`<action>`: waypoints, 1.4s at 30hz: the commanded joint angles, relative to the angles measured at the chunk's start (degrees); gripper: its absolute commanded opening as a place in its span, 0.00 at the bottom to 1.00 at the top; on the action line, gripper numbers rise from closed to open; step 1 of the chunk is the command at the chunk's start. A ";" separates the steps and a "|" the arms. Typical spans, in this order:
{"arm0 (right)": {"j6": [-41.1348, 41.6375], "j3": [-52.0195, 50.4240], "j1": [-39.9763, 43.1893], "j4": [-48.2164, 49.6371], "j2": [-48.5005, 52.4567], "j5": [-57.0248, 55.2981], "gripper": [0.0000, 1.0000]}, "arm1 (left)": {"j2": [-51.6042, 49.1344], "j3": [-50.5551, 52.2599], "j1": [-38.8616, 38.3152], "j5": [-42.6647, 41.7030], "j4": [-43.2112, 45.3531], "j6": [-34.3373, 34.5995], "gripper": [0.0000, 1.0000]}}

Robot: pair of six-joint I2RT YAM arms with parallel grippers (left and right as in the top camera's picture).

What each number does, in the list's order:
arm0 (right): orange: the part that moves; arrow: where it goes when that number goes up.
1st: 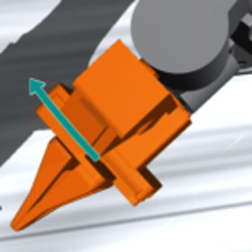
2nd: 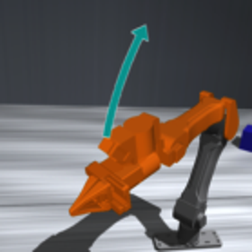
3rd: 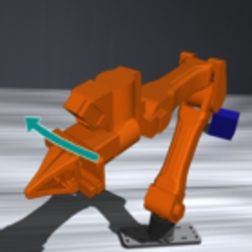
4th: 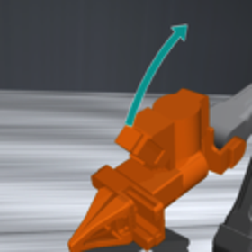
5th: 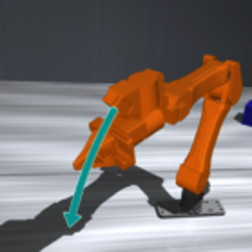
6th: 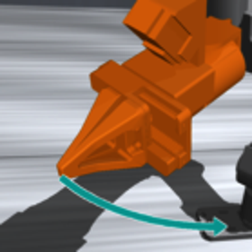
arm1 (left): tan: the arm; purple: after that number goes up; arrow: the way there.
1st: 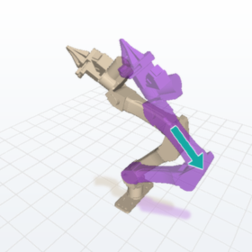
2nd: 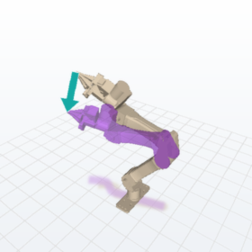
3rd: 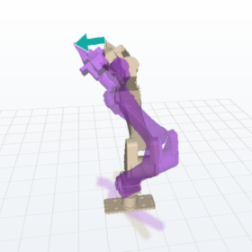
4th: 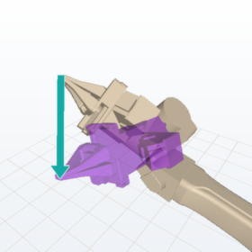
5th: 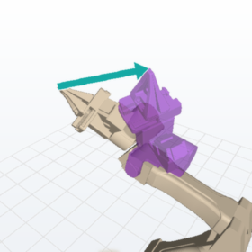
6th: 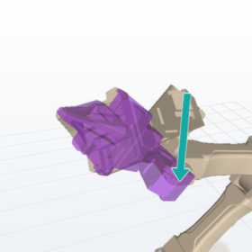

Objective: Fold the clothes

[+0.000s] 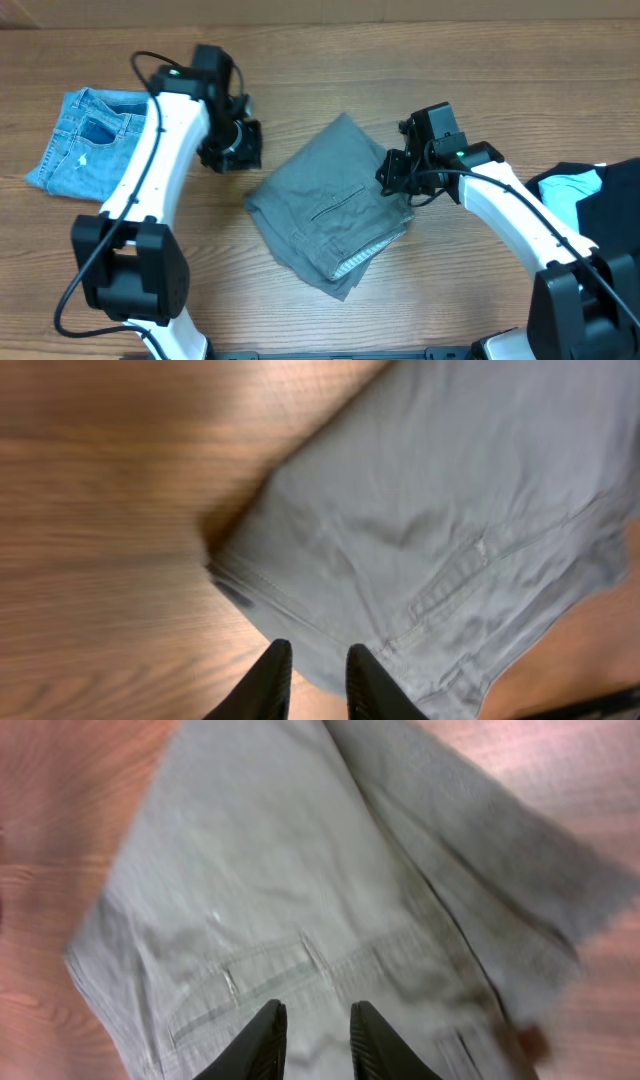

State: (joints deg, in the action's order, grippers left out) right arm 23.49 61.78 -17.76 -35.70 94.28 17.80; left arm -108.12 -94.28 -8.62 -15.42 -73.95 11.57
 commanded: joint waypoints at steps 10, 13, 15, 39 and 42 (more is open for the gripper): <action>18.58 -1.88 -0.96 0.50 12.74 -7.82 0.04 | -0.35 33.66 -7.91 1.18 28.33 5.90 0.19; 20.28 -1.88 -0.92 -4.98 12.63 -8.96 0.04 | -0.35 35.47 -6.54 5.79 38.45 6.25 0.16; 20.63 -1.88 -1.42 -8.55 12.57 -8.76 0.04 | -0.35 34.14 -4.79 5.73 43.30 6.19 0.16; -1.46 -2.67 -2.56 -11.04 3.45 4.81 0.37 | -0.31 22.97 2.69 -14.97 8.39 -0.81 0.78; 1.20 -4.50 -2.54 -8.92 5.86 4.83 0.33 | -0.31 29.94 2.54 -17.90 16.22 2.47 0.80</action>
State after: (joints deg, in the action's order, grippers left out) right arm 22.28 59.24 -20.08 -45.82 97.49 21.69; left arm -108.68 -69.52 -5.67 -27.07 -61.49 11.86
